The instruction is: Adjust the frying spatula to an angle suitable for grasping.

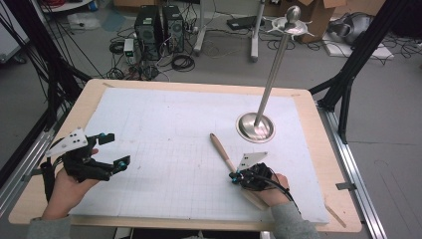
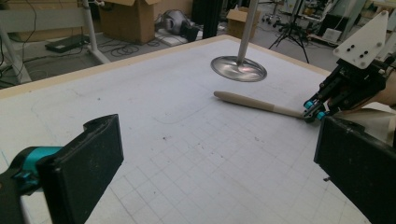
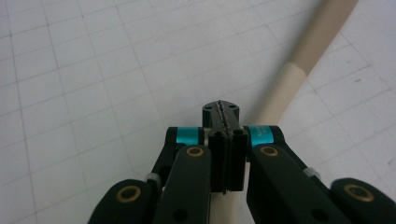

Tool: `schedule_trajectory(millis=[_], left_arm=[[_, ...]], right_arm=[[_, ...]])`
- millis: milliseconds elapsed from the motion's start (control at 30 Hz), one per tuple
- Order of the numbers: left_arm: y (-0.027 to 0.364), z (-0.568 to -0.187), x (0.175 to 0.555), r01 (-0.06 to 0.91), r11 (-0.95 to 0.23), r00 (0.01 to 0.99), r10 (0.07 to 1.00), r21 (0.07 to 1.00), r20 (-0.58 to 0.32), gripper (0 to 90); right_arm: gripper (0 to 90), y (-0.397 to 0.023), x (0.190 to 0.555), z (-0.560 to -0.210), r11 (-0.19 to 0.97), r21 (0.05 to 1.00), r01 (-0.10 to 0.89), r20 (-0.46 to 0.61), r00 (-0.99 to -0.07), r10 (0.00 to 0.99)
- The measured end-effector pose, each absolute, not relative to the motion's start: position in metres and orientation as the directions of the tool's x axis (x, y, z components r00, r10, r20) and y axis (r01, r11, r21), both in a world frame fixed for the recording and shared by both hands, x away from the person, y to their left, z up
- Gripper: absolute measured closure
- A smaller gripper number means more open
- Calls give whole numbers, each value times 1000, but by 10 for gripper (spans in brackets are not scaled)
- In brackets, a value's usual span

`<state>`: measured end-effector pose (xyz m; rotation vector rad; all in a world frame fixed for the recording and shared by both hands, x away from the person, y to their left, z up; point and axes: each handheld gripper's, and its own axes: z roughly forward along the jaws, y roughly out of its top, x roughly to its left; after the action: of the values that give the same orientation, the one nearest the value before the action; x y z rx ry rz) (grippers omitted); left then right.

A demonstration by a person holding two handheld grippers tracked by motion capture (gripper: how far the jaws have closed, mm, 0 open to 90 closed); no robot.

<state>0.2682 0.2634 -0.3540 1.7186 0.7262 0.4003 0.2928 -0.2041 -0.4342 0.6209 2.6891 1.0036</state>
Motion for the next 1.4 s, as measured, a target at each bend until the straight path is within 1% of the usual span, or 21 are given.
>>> schedule_trajectory(millis=[500,733,833,1400], left_arm=[[263,-355,268,259,-138,747,656,956,-107,18],[261,-356,269,262,-145,749,654,954,-106,18],[261,-356,269,264,-148,750,652,953,-107,18],[262,-355,269,262,-141,746,657,955,-108,18]], right_arm=[[900,-220,296,-433,673,658,339,-46,-873,486],[900,-223,295,-431,688,637,347,-56,-870,490],[900,-223,295,-429,707,622,336,-70,-876,477],[900,-236,296,-429,692,625,361,-49,-867,496]])
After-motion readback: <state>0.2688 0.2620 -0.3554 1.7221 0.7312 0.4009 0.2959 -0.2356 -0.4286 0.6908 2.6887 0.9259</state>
